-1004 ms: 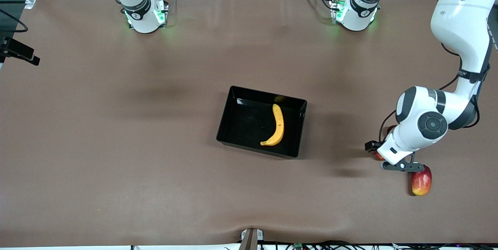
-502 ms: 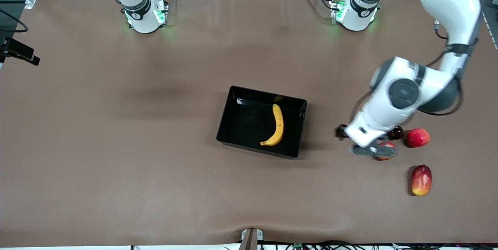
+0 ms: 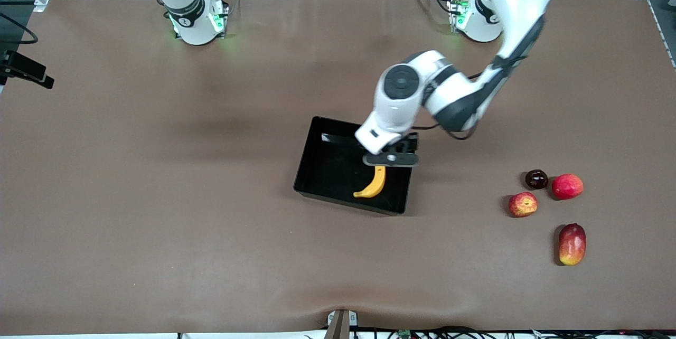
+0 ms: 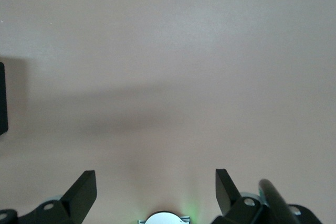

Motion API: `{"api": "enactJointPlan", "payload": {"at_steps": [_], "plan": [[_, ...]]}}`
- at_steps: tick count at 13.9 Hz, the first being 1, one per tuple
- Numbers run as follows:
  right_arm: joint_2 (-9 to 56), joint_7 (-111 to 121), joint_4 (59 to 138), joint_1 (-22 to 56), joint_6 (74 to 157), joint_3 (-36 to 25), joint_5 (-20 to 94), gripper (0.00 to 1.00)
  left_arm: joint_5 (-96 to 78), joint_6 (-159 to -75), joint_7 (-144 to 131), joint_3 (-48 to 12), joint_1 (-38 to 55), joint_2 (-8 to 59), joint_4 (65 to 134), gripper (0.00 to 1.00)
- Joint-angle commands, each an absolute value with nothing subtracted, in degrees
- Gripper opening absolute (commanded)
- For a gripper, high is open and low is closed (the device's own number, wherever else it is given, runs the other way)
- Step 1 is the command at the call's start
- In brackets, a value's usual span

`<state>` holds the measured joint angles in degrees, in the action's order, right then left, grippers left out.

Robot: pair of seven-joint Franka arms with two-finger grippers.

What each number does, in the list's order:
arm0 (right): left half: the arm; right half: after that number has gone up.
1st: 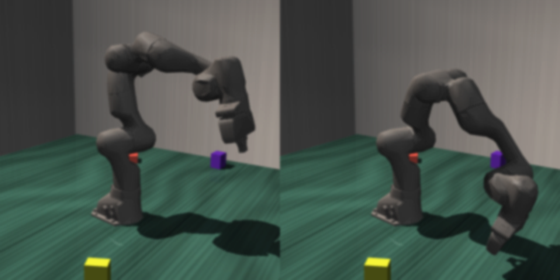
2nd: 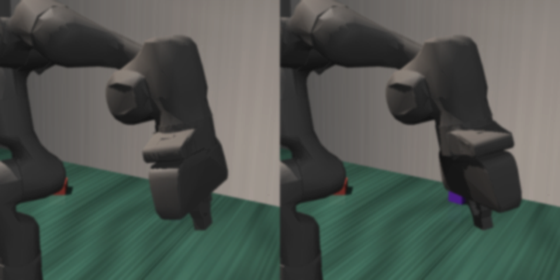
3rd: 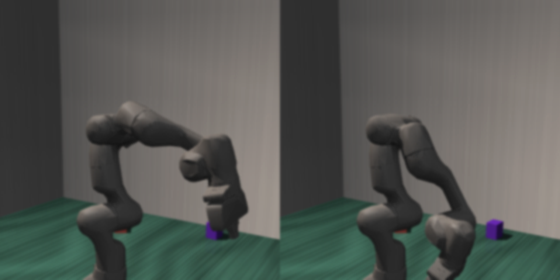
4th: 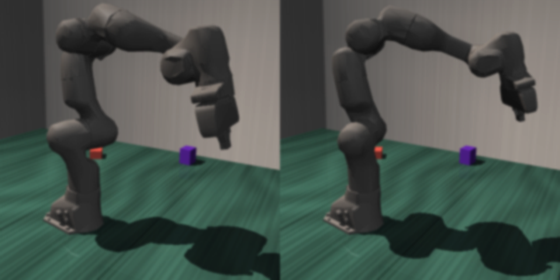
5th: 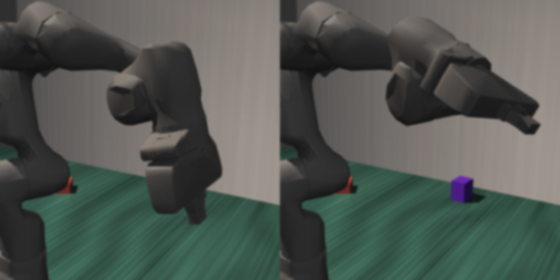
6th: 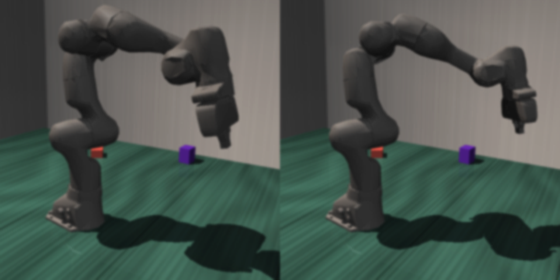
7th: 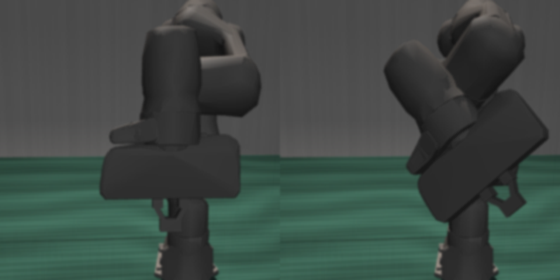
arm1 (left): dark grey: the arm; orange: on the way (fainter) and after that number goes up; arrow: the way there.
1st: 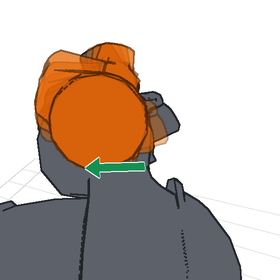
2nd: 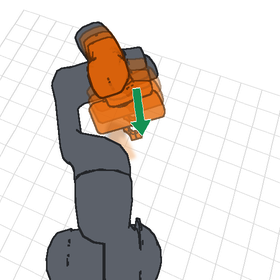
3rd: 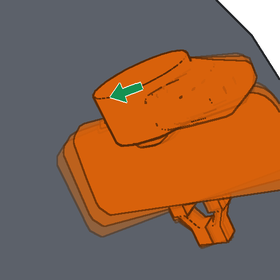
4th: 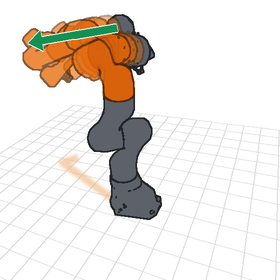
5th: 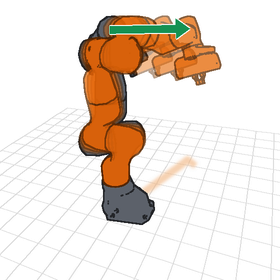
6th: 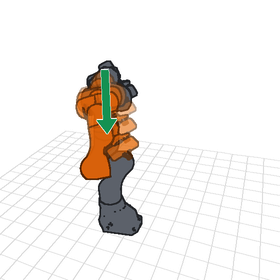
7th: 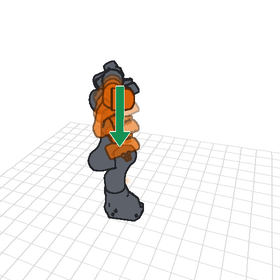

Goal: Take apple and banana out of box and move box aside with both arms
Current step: 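Move the left gripper into the box and grasp the yellow banana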

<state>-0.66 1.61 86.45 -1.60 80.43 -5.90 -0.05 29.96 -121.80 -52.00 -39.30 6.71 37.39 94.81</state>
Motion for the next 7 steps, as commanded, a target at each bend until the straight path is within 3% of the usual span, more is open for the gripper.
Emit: {"api": "enactJointPlan", "payload": {"at_steps": [1, 7], "plan": [[-0.26, 2.29, 85.52, -2.55, 79.80, -5.19, -0.97, 1.00, 34.27, -123.39, -54.92, -39.20, 8.87, 43.85, 90.79, 1.00], [-0.26, 2.29, 85.60, -2.55, 79.80, -5.19, -0.97, 1.00, 35.95, -124.54, -55.46, -36.48, 8.96, 46.84, 91.67, 0.95]]}}
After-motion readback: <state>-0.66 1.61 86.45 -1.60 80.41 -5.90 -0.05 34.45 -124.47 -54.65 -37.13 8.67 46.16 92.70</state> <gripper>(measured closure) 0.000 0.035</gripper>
